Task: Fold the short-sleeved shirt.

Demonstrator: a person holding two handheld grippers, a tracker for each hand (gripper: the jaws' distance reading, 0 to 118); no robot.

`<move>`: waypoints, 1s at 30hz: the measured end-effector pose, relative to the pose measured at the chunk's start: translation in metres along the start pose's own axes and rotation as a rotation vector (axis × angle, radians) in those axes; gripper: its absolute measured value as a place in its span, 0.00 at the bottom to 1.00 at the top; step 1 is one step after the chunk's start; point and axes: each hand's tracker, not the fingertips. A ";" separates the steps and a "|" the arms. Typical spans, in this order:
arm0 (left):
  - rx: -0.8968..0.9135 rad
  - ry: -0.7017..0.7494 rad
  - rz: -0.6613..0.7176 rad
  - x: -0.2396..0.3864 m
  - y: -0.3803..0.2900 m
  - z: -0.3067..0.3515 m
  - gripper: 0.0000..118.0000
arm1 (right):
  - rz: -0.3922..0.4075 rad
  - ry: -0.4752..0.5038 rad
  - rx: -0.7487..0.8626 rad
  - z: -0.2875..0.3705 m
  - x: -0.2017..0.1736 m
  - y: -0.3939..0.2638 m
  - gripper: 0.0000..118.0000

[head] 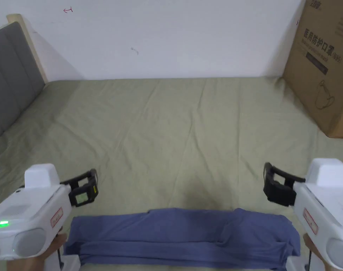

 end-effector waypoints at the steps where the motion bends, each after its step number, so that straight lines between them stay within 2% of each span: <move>1: 0.033 0.005 -0.004 0.004 0.004 0.001 0.88 | 0.018 0.004 0.027 0.002 -0.007 0.007 0.81; 4: 0.139 0.016 -0.021 0.017 0.011 0.003 0.81 | 0.059 -0.034 0.088 0.003 -0.022 0.017 0.73; 6: 0.192 -0.001 -0.040 0.025 0.012 0.006 0.65 | 0.053 -0.051 0.122 0.009 -0.029 0.021 0.53; 7: 0.206 -0.011 -0.043 0.027 0.012 0.008 0.53 | 0.056 -0.054 0.127 0.010 -0.031 0.022 0.39; 8: 0.215 -0.017 -0.051 0.026 0.007 0.003 0.26 | 0.062 -0.063 0.132 0.010 -0.033 0.022 0.14; 9: 0.214 -0.013 -0.052 0.029 0.006 0.002 0.07 | 0.084 -0.093 0.144 0.007 -0.033 0.021 0.00; 10: 0.214 -0.016 -0.056 0.030 0.005 0.001 0.00 | 0.084 -0.101 0.145 0.006 -0.034 0.021 0.00; 18: 0.134 -0.076 -0.021 0.034 0.005 -0.001 0.00 | 0.070 -0.072 0.144 0.002 -0.033 0.022 0.00; 22: -0.026 -0.153 0.071 0.009 0.002 -0.020 0.00 | 0.078 -0.063 0.134 -0.001 -0.033 0.020 0.00; 26: -0.189 -0.270 0.235 -0.034 -0.017 -0.044 0.00 | 0.085 -0.054 0.115 -0.007 -0.035 0.018 0.00; 30: -0.377 -0.282 0.299 -0.080 -0.046 -0.069 0.00 | 0.084 -0.047 0.091 -0.014 -0.038 0.014 0.00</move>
